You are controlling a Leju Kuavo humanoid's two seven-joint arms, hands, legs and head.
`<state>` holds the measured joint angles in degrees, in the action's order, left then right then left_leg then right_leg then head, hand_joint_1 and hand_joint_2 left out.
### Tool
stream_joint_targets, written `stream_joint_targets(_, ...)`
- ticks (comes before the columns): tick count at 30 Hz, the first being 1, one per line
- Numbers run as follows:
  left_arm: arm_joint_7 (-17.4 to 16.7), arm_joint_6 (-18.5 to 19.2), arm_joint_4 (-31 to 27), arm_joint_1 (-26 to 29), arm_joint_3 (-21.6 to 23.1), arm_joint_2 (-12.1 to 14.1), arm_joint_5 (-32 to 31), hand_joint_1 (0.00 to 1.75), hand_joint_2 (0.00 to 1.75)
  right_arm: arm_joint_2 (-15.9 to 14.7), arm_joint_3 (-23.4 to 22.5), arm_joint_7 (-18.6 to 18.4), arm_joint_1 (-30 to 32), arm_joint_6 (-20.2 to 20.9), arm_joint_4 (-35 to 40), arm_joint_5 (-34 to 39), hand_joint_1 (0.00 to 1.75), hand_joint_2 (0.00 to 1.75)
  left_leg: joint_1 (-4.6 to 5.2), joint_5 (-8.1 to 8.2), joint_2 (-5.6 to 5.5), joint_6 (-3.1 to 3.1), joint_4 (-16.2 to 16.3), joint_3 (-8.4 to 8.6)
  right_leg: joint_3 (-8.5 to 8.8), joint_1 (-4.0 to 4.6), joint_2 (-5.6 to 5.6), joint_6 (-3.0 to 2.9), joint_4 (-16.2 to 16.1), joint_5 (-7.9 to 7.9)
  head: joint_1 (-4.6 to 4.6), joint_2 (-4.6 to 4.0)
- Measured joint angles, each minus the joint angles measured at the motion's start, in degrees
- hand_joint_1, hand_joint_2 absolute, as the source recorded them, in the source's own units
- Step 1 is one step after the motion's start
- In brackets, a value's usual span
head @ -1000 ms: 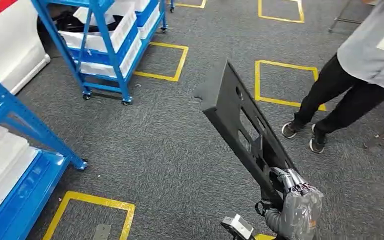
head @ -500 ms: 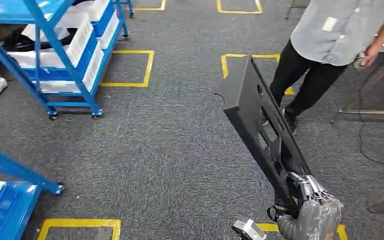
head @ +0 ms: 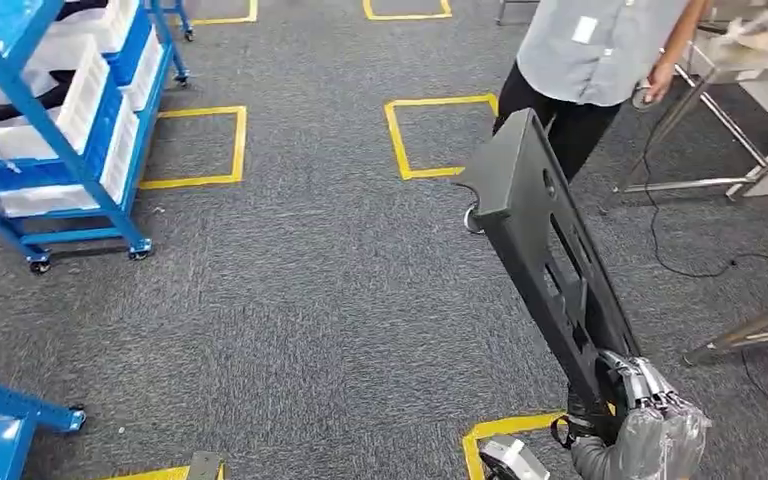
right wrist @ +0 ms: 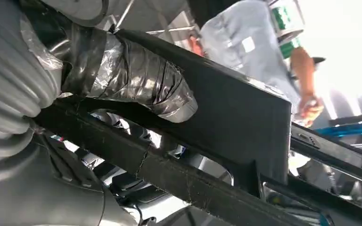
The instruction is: Take the parts from the cabinet and place them on the table.
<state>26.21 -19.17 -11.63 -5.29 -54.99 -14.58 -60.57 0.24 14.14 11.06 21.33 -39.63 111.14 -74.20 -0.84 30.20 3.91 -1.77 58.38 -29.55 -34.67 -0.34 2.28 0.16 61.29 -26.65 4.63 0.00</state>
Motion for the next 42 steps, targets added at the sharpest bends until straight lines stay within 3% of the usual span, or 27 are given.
stream_joint_targets(1, 0.0, 0.0, 0.0, 0.0, 0.0, 0.0, 0.0, 0.00, 1.75, 0.0, 0.0, 0.0, -0.1, 0.0, 0.1, 0.0, 1.75, 1.75, 0.38, 0.21, 0.39, 0.29, 0.0, 0.12, 0.78, 0.89, 2.03, -0.32, -1.2, -1.23, 0.00, -0.02)
stream_joint_targets(5, 0.0, 0.2, 0.0, -0.2, -0.1, -0.1, 0.0, 0.00, 1.75, 0.3, -0.8, 0.6, 0.3, 0.0, 0.2, 0.5, 1.75, 1.75, 0.68, 0.56, 2.56, 1.18, -0.5, 0.95, 0.56, 1.00, -0.19, -1.02, -2.2, -0.89, -0.04, 0.00)
stream_joint_targets(6, 0.0, 0.2, 0.0, -0.2, -0.1, 0.0, 0.0, 0.00, 1.75, 0.6, -0.9, 0.9, 0.6, 0.0, 0.4, 0.7, 1.75, 1.75, 0.23, 1.31, 1.05, 1.55, 0.0, 0.83, 1.34, 0.22, -0.61, -1.36, -2.9, -0.54, 0.02, 0.00)
stream_joint_targets(7, 0.0, 0.3, 0.0, -0.3, -0.1, 0.0, 0.0, 0.00, 1.75, 0.8, -1.1, 1.2, 0.6, 0.0, 0.5, 0.8, 1.75, 1.75, 0.21, 2.56, -1.44, 1.66, 1.9, 0.07, 1.54, 0.09, -1.16, -1.65, -3.1, -0.45, -0.04, 0.00)
stream_joint_targets(8, 0.0, 0.3, 0.0, -0.2, -0.2, 0.0, 0.0, 0.00, 1.75, 1.1, -1.3, 1.4, 0.5, 0.0, 0.6, 0.8, 1.75, 1.75, 0.18, 4.69, -2.76, 1.66, 5.7, -1.73, 1.52, 0.09, -1.55, -2.00, -3.2, -0.45, -0.04, -0.02)
stream_joint_targets(10, 0.0, 0.4, 0.0, -0.1, -0.3, 0.0, 0.0, 0.00, 1.75, 1.6, -1.8, 1.8, 0.8, 0.0, 0.7, 0.9, 1.75, 1.75, 0.14, 8.38, -3.36, 1.86, 14.7, -6.37, 1.53, 0.08, -2.84, -2.12, -3.1, -0.53, -0.04, -0.02)
stream_joint_targets(11, 0.0, 0.4, 0.0, 0.1, -0.3, 0.1, 0.0, 0.00, 1.75, 1.7, -2.1, 2.0, 1.0, 0.0, 0.7, 1.0, 1.75, 1.75, 0.13, 8.57, -3.36, 2.00, 17.4, -8.06, 1.52, 0.07, -3.69, -2.13, -3.0, -0.55, -0.09, -0.02)
stream_joint_targets(13, 0.0, 0.4, 0.0, 0.1, -0.3, 0.1, 0.1, 0.00, 1.75, 2.1, -2.4, 2.4, 1.2, 0.0, 0.7, 1.2, 1.75, 1.75, -0.04, 4.64, -3.40, 2.16, 14.0, -7.19, 1.57, -0.12, -5.30, -1.96, -2.6, -0.74, -0.09, 0.00)
stream_joint_targets(14, 0.1, 0.4, 0.0, 0.0, -0.4, 0.1, 0.1, 0.00, 1.75, 2.3, -2.6, 2.6, 1.3, 0.0, 0.7, 1.4, 1.75, 1.75, -0.19, 1.61, -3.69, 2.19, 9.2, -5.23, 1.64, -0.25, -6.16, -1.68, -2.3, -0.93, -0.09, -0.02)
stream_joint_targets(15, 0.1, 0.4, 0.0, 0.0, -0.4, 0.2, 0.1, 0.00, 1.75, 2.4, -2.7, 2.6, 1.5, 0.0, 0.7, 1.5, 1.75, 1.75, -0.47, -0.92, -5.16, 2.29, 4.5, -3.26, 1.60, -0.36, -6.82, -1.32, -1.9, -1.18, -0.09, -0.02)
stream_joint_targets(16, 0.1, 0.4, 0.0, 0.1, -0.6, 0.2, 0.2, 0.00, 1.75, 2.5, -2.8, 2.7, 1.5, 0.0, 0.7, 1.6, 1.75, 1.75, -0.79, -0.64, -8.37, 2.35, 2.3, -2.48, 1.17, -0.28, -7.43, -0.89, -1.3, -1.48, -0.04, 0.00)
stream_joint_targets(17, 0.2, 0.4, 0.0, 0.1, -0.7, 0.2, 0.2, 0.00, 1.75, 2.5, -2.9, 2.7, 1.4, 0.0, 0.7, 1.6, 1.75, 1.75, -0.85, -0.46, -8.60, 1.97, 1.6, -2.59, 0.58, -0.07, -8.08, -0.55, -0.5, -1.66, 0.00, 0.00)
stream_joint_targets(20, 0.2, 0.5, 0.0, -0.1, -0.7, 0.2, 0.2, 0.00, 1.75, 2.7, -3.3, 2.9, 2.0, 0.0, 0.7, 1.6, 1.75, 1.75, -0.37, -0.73, -6.94, 0.91, 1.6, -2.34, 0.07, -0.53, -9.72, 0.52, -1.2, -1.01, -0.07, 0.00)
stream_joint_targets(21, 0.2, 0.5, 0.0, -0.1, -0.8, 0.1, 0.2, 0.00, 1.75, 2.7, -3.3, 2.9, 2.2, -0.1, 0.8, 1.6, 1.75, 1.75, -0.82, -1.00, -6.15, 0.47, 1.1, -2.24, -0.06, -0.51, -9.50, 0.55, -1.0, -1.16, -0.02, 0.00)
stream_joint_targets(22, 0.3, 0.6, 0.0, -0.1, -0.8, 0.2, 0.2, 0.00, 1.75, 2.7, -3.5, 2.9, 2.3, -0.1, 0.9, 1.6, 1.75, 1.75, -0.75, -1.12, -5.68, 0.25, 0.8, -2.11, -0.57, -0.21, -6.30, 0.79, 0.5, -2.26, 0.09, -0.02)
stream_joint_targets(23, 0.4, 0.7, 0.0, -0.1, -0.8, 0.2, 0.2, 0.00, 1.75, 2.7, -3.5, 3.0, 2.2, -0.1, 1.0, 1.6, 1.75, 1.75, -0.62, -1.14, -4.91, -0.05, 0.7, -2.03, -2.18, -0.24, -4.34, 1.07, 3.8, -4.36, 0.09, 0.00)
stream_joint_targets(25, 0.5, 0.8, 0.0, 0.2, -0.8, 0.2, 0.3, 0.00, 1.75, 2.7, -3.5, 3.0, 2.2, -0.1, 1.0, 1.6, 1.75, 1.75, -0.33, -0.98, -3.37, -0.25, 0.7, -2.04, -6.40, -0.39, -2.96, 1.44, 12.5, -8.34, 0.09, 0.00)
stream_joint_targets(26, 0.5, 0.8, 0.0, 0.2, -0.8, 0.3, 0.3, 0.00, 1.75, 2.7, -3.6, 3.0, 2.3, -0.1, 1.0, 1.7, 1.75, 1.75, -0.25, -0.88, -2.59, -0.35, 0.7, -2.02, -7.91, -0.45, -2.80, 1.51, 15.5, -9.03, 0.11, -0.02)
stream_joint_targets(27, 0.5, 0.9, 0.0, 0.2, -0.8, 0.3, 0.3, 0.00, 1.75, 2.7, -3.6, 3.0, 2.4, -0.1, 1.0, 1.8, 1.75, 1.75, -0.23, -0.75, -1.84, -0.33, 0.8, -1.91, -8.01, -0.45, -2.70, 1.51, 15.6, -8.17, 0.09, 0.00)
stream_joint_targets(28, 0.5, 0.9, 0.0, 0.1, -0.8, 0.3, 0.3, 0.00, 1.75, 2.7, -3.6, 3.0, 2.4, -0.1, 1.0, 1.9, 1.75, 1.75, -0.20, -0.58, -1.24, -0.30, 0.8, -1.72, -6.77, -0.42, -2.57, 1.40, 13.1, -6.29, 0.11, 0.00)
stream_joint_targets(30, 0.6, 1.0, 0.0, 0.1, -0.8, 0.3, 0.3, 0.00, 1.75, 2.7, -3.6, 3.1, 2.4, -0.1, 1.0, 1.9, 1.75, 1.75, -0.17, -0.11, -0.13, -0.17, 0.7, -1.05, -1.72, -0.22, -1.41, 0.76, 3.7, -1.34, 0.09, 0.00)
stream_joint_targets(32, 0.7, 1.0, 0.0, 0.0, -0.8, 0.3, 0.3, 0.00, 1.75, 2.7, -3.7, 3.1, 2.3, -0.1, 1.0, 1.9, 1.75, 1.75, 0.45, 0.35, 0.79, 0.34, 0.9, -0.72, 0.62, 1.20, 3.40, -0.19, -1.1, -1.18, 0.11, 0.00)
stream_joint_targets(36, 0.8, 1.4, 0.0, 0.0, -0.9, 0.3, 0.3, 0.00, 1.75, 2.7, -3.7, 3.2, 2.6, -0.1, 1.2, 1.9, 1.75, 1.75, 0.80, 0.68, 3.30, 1.37, 0.0, 0.12, 0.91, 1.00, 0.61, -1.14, -2.3, -0.84, 0.07, 0.00)
stream_joint_targets(38, 1.0, 1.4, 0.0, 0.0, -0.9, 0.3, 0.3, 0.00, 1.75, 3.0, -3.7, 3.2, 2.6, -0.1, 1.2, 1.9, 1.75, 1.75, 0.25, 3.28, -1.58, 1.63, 3.9, -1.09, 1.66, 0.30, -0.60, -1.70, -3.3, -0.46, 0.00, 0.00)
stream_joint_targets(39, 1.0, 1.4, 0.0, 0.0, -0.9, 0.4, 0.3, 0.00, 1.75, 3.0, -3.7, 3.2, 2.5, -0.1, 1.2, 1.9, 1.75, 1.75, 0.19, 5.31, -2.70, 1.73, 8.1, -3.16, 1.65, 0.18, -1.22, -2.02, -3.2, -0.49, -0.04, 0.00)
stream_joint_targets(41, 1.0, 1.4, 0.0, 0.2, -0.9, 0.5, 0.3, 0.00, 1.75, 3.1, -3.7, 3.3, 2.6, -0.1, 1.2, 1.9, 1.75, 1.75, 0.16, 8.02, -3.32, 1.98, 16.2, -7.67, 1.64, 0.17, -2.83, -2.18, -3.0, -0.60, -0.04, 0.00)
stream_joint_targets(42, 1.0, 1.4, 0.0, 0.3, -0.9, 0.5, 0.3, 0.00, 1.75, 3.1, -3.7, 3.3, 2.6, -0.1, 1.2, 1.9, 1.75, 1.75, 0.14, 7.44, -3.32, 2.08, 17.4, -8.69, 1.62, 0.15, -3.69, -2.19, -2.9, -0.65, -0.04, 0.00)
